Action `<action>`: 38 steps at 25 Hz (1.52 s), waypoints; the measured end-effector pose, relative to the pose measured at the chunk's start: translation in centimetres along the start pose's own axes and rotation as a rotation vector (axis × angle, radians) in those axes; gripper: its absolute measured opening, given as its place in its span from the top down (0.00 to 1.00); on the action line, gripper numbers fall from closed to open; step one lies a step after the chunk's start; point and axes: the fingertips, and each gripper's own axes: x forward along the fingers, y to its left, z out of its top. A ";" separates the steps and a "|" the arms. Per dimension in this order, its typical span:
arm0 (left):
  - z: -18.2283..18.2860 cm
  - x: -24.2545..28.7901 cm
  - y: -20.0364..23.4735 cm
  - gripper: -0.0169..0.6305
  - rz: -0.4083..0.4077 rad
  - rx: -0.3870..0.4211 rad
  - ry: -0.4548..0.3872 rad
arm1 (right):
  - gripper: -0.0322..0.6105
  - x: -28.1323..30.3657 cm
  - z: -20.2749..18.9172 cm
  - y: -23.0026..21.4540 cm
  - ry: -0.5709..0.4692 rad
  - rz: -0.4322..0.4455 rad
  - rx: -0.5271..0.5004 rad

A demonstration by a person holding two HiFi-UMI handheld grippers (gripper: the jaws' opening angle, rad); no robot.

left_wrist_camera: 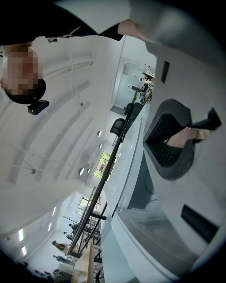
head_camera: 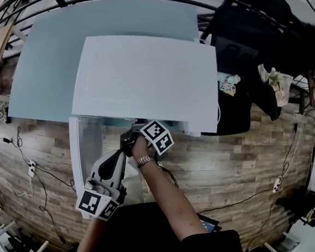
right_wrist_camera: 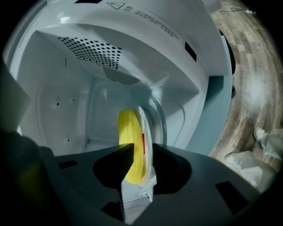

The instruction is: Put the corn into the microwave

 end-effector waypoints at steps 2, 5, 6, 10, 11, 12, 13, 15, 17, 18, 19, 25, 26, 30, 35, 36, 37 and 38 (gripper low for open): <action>-0.1 0.0 0.0 0.97 0.003 -0.004 0.000 | 0.78 -0.1 0.0 -0.1 0.023 -0.035 -0.021; -0.1 0.0 -0.2 0.97 0.000 -0.001 -0.001 | 0.72 -0.5 0.0 0.1 0.036 -0.050 -0.048; -0.1 0.0 -0.2 0.97 0.000 0.002 -0.001 | 0.70 -0.5 -0.1 0.3 0.038 -0.041 -0.047; -0.3 -0.1 -0.3 0.97 0.003 0.002 -0.001 | 0.61 -0.7 -0.6 0.9 0.050 0.002 -0.025; -0.3 -0.2 -0.3 0.97 0.005 0.002 0.000 | 0.60 -0.8 -0.8 0.9 0.054 0.013 -0.023; -0.3 -0.3 -0.3 0.97 0.007 0.002 0.000 | 0.60 -0.9 -0.9 0.9 0.058 0.016 -0.024; -0.4 -0.4 -0.3 0.97 0.009 0.002 0.000 | 0.60 -1.1 -1.0 0.8 0.062 0.011 -0.030; -0.4 -0.5 -0.2 0.97 0.014 -0.001 -0.001 | 0.60 -1.4 -1.2 0.6 0.072 -0.020 -0.049; -0.4 -0.5 0.0 0.97 0.020 -0.003 -0.002 | 0.60 -1.4 -1.5 0.6 0.092 -0.048 -0.074; -0.4 -0.5 0.0 0.97 0.022 -0.003 -0.001 | 0.60 -1.4 -1.7 0.5 0.106 -0.059 -0.080; -0.4 -0.6 0.0 0.97 0.022 -0.003 -0.001 | 0.60 -1.4 -1.8 0.5 0.118 -0.066 -0.076; -0.6 -0.8 0.0 0.97 0.025 -0.008 -0.001 | 0.60 -1.6 -2.0 0.2 0.155 -0.075 0.077; -0.7 -0.8 -0.1 0.97 0.023 -0.008 0.001 | 0.60 -1.6 -2.0 -0.1 0.156 -0.083 0.098; -0.6 -0.7 -0.5 0.97 0.011 -0.004 0.003 | 0.60 -1.7 -1.9 -0.8 0.152 -0.098 0.103; -1.0 -0.6 -0.5 0.97 0.009 -0.003 0.008 | 0.61 -1.8 -2.8 -0.8 0.184 -0.067 0.107; -1.0 -0.6 -0.6 0.97 0.007 -0.003 0.009 | 0.61 -1.8 -2.9 -0.8 0.187 -0.056 0.107; -1.0 -0.6 -0.7 0.97 0.006 -0.002 0.008 | 0.61 -1.9 -3.0 -0.8 0.189 -0.048 0.109; -1.0 -0.6 -0.7 0.97 0.005 -0.001 0.008 | 0.63 -2.1 -3.1 -0.9 0.190 -0.047 0.110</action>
